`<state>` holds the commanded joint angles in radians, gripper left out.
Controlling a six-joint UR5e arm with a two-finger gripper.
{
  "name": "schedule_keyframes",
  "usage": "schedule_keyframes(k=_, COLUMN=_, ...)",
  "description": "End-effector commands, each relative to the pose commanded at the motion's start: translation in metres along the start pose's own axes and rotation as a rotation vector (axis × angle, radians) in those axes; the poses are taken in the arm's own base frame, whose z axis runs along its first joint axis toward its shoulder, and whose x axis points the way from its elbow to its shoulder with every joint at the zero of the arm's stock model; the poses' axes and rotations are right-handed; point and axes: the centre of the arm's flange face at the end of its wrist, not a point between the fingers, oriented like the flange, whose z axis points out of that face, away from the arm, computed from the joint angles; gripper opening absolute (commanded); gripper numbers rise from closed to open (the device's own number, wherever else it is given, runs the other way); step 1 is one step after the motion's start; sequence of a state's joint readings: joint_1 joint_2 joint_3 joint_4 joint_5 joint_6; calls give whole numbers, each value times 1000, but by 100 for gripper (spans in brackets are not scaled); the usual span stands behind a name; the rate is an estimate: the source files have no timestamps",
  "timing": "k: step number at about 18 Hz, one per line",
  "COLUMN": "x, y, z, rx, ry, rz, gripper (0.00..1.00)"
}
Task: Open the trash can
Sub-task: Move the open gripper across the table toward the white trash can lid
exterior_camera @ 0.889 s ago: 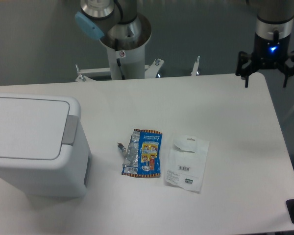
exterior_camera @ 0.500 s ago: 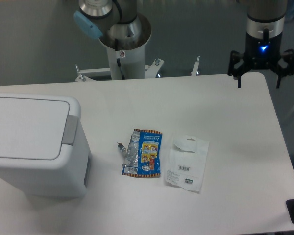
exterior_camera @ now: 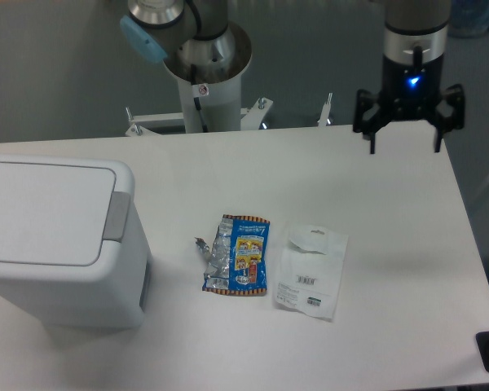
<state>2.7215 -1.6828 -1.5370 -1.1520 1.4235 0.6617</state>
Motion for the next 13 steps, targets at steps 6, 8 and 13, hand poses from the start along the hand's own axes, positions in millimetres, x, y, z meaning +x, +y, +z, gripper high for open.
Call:
schedule_keyframes(k=6, x=66, y=-27, z=7, rx=9, ry=59, rz=-145, gripper=100)
schedule_keyframes(k=8, x=74, y=-35, z=7, rx=53, ry=83, rz=-222, gripper=100)
schedule_keyframes(k=13, x=83, y=-39, z=-3, rx=104, ry=166, rz=-423, gripper=100)
